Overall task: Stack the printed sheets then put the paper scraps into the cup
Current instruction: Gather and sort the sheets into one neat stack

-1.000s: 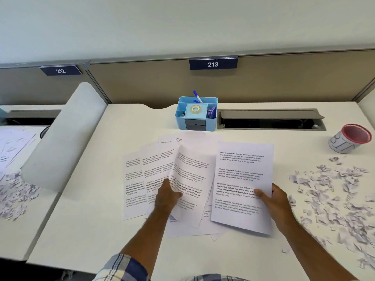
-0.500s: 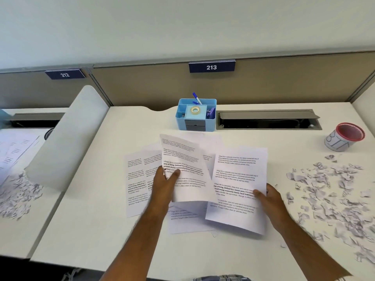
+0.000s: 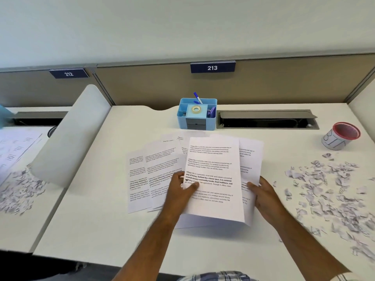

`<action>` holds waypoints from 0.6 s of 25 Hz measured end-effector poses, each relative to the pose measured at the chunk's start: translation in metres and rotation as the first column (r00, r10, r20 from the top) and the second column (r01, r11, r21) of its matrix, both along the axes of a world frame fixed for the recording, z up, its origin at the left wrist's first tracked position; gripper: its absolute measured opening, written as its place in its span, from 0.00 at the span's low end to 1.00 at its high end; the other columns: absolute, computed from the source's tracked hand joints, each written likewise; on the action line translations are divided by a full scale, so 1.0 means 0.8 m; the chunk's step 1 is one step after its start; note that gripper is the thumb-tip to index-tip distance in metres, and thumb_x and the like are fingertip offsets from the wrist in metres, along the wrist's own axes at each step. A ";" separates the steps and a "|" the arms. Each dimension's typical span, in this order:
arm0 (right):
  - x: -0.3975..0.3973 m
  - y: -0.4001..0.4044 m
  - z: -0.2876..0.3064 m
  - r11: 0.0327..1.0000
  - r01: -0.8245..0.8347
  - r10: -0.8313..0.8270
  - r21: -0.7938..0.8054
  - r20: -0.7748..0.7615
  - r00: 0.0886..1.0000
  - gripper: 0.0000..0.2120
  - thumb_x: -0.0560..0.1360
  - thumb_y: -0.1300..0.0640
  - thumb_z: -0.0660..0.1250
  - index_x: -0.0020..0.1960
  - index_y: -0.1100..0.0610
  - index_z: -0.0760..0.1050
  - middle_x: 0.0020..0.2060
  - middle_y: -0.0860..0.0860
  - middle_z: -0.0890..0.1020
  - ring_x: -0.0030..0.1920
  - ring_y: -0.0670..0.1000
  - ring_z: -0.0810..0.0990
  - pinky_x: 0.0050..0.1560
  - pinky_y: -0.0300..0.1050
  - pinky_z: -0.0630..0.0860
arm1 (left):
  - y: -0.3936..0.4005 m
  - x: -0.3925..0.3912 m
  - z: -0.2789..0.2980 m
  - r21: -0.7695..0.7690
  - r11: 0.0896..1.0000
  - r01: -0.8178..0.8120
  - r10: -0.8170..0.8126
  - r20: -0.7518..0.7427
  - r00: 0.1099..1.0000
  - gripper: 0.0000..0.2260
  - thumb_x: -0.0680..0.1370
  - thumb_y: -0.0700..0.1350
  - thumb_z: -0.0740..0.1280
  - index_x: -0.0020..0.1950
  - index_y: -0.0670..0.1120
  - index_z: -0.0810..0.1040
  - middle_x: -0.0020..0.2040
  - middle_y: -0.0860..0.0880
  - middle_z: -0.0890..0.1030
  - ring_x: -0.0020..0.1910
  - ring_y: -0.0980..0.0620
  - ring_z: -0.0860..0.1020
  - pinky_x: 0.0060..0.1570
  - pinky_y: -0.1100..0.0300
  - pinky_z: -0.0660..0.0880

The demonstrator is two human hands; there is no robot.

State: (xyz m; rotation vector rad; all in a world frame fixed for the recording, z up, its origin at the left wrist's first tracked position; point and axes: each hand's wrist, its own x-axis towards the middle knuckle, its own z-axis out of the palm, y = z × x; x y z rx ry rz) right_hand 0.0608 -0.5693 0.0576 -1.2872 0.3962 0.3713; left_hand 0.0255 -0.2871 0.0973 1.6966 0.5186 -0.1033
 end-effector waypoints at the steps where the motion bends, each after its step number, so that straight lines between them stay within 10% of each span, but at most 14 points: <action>1: -0.001 0.000 0.002 1.000 -0.011 0.011 0.008 0.004 1.000 0.18 0.83 0.65 0.61 0.70 0.53 0.74 0.62 0.53 0.84 0.61 0.57 0.84 0.57 0.53 0.82 | 0.000 -0.003 -0.003 0.047 0.999 0.023 -0.022 -0.017 1.000 0.21 0.76 0.47 0.78 0.65 0.53 0.75 0.59 0.51 0.83 0.54 0.53 0.83 0.54 0.54 0.82; 8: -0.012 0.016 0.017 0.999 -0.036 0.037 -0.014 0.047 0.998 0.15 0.85 0.49 0.61 0.69 0.51 0.74 0.63 0.47 0.83 0.54 0.46 0.84 0.43 0.41 0.80 | -0.007 -0.009 -0.010 0.042 0.956 0.289 -0.283 -0.103 0.953 0.20 0.80 0.48 0.73 0.70 0.55 0.74 0.65 0.60 0.82 0.64 0.58 0.80 0.68 0.51 0.77; 15: -0.013 0.014 0.001 0.968 -0.073 0.128 -0.240 0.221 0.967 0.21 0.79 0.65 0.69 0.70 0.54 0.72 0.63 0.51 0.83 0.61 0.53 0.83 0.63 0.56 0.79 | -0.004 -0.003 -0.017 0.050 0.963 0.263 -0.257 -0.107 0.961 0.13 0.82 0.48 0.72 0.64 0.51 0.74 0.59 0.54 0.83 0.56 0.54 0.82 0.57 0.56 0.80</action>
